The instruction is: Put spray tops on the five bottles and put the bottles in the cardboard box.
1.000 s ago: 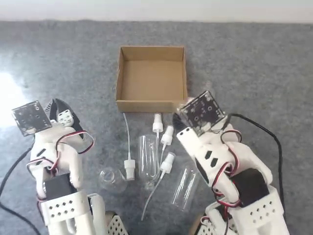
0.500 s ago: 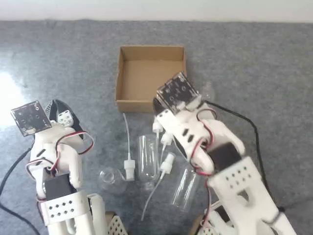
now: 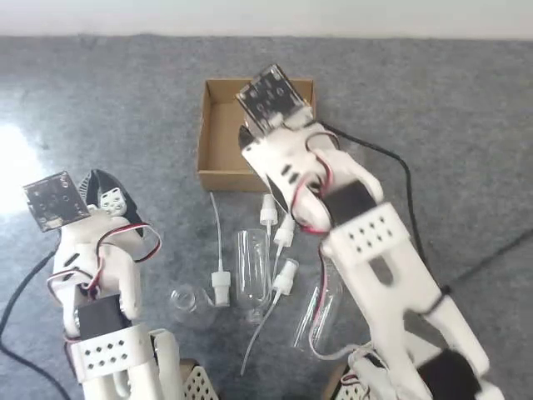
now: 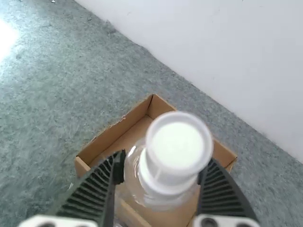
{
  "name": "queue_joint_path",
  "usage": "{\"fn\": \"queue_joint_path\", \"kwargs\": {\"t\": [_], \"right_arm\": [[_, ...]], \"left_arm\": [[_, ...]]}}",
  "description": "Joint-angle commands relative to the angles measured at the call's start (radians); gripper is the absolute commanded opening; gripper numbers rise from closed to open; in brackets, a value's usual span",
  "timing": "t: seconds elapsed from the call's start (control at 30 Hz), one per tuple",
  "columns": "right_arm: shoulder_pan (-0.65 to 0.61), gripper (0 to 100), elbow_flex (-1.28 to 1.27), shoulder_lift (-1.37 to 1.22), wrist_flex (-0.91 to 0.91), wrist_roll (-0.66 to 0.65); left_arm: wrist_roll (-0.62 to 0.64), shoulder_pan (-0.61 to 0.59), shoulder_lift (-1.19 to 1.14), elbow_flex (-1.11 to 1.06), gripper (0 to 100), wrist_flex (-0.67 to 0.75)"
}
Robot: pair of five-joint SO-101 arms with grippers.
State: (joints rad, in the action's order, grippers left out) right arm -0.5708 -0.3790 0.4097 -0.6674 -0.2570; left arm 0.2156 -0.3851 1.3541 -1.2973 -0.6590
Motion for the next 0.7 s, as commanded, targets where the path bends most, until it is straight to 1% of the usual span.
{"fn": "queue_joint_path", "kwargs": {"t": [0.0, 0.27, 0.67], "right_arm": [[-0.001, 12.2, 0.169, -0.107, 0.025, 0.006], [-0.001, 12.5, 0.354, -0.329, 0.025, 0.008], [-0.001, 12.6, 0.566, -0.549, 0.025, 0.003]], "left_arm": [[0.008, -0.003, -0.005, 0.01, 2, 0.028], [0.008, -0.003, -0.005, 0.012, 2, 0.028], [0.008, -0.003, -0.005, 0.013, 2, 0.028]]}}
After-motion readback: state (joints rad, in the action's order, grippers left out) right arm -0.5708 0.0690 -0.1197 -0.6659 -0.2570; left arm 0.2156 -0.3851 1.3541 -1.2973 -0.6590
